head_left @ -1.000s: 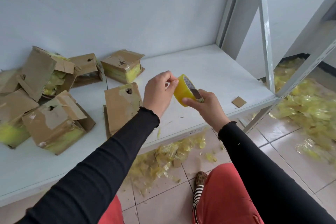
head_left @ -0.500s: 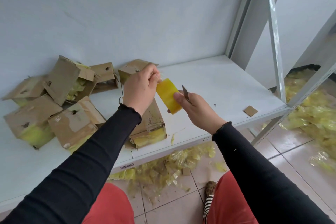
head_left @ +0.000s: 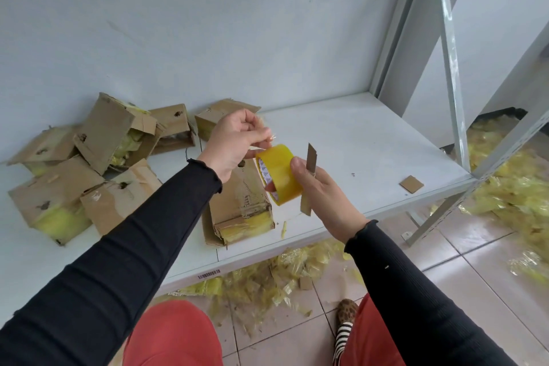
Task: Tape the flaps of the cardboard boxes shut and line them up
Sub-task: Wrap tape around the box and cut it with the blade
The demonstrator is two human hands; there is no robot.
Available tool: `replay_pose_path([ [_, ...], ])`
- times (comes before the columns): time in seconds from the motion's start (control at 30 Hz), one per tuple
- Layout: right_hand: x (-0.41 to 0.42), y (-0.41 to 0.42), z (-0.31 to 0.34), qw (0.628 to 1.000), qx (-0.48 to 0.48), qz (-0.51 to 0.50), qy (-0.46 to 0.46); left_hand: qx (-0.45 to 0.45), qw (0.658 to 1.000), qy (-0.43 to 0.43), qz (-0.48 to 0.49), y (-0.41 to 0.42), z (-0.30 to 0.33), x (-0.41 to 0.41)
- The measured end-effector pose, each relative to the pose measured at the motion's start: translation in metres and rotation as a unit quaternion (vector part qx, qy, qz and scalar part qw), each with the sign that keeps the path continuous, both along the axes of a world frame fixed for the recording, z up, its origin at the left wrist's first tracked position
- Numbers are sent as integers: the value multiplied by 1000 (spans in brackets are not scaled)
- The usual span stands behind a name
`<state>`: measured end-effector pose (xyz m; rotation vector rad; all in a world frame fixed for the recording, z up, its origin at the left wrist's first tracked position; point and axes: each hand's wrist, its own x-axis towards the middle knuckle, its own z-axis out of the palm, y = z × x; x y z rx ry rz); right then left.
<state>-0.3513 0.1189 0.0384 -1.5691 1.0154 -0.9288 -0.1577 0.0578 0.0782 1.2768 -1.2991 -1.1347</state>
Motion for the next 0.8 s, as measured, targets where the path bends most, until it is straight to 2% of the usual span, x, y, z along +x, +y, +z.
replay_pose_path([
  [0.1, 0, 9, 2, 997, -45, 55, 14, 64, 995, 70, 24, -9, -2, 10],
  [0.17, 5, 8, 2, 997, -50, 54, 21, 105, 990, 88, 17, -12, -7, 13],
  [0.27, 11, 14, -3, 999, -30, 15, 14, 80, 995, 45, 34, -20, -10, 22],
  [0.33, 11, 25, -6, 1000, 4, -15, 12, 54, 994, 55, 77, -31, -6, 35],
  [0.47, 11, 49, -10, 996, 78, -16, -27, 22, 995, -14, 98, -51, -3, 60],
  [0.57, 19, 66, -18, 993, 115, -21, 18, 9, 991, -62, 119, -67, -9, 72],
  [0.67, 23, 72, -31, 989, 90, -46, 108, 18, 987, -131, 86, -81, -21, 79],
  [0.8, 33, 70, -37, 987, 33, -43, 153, 12, 984, -167, 65, -96, -46, 79],
])
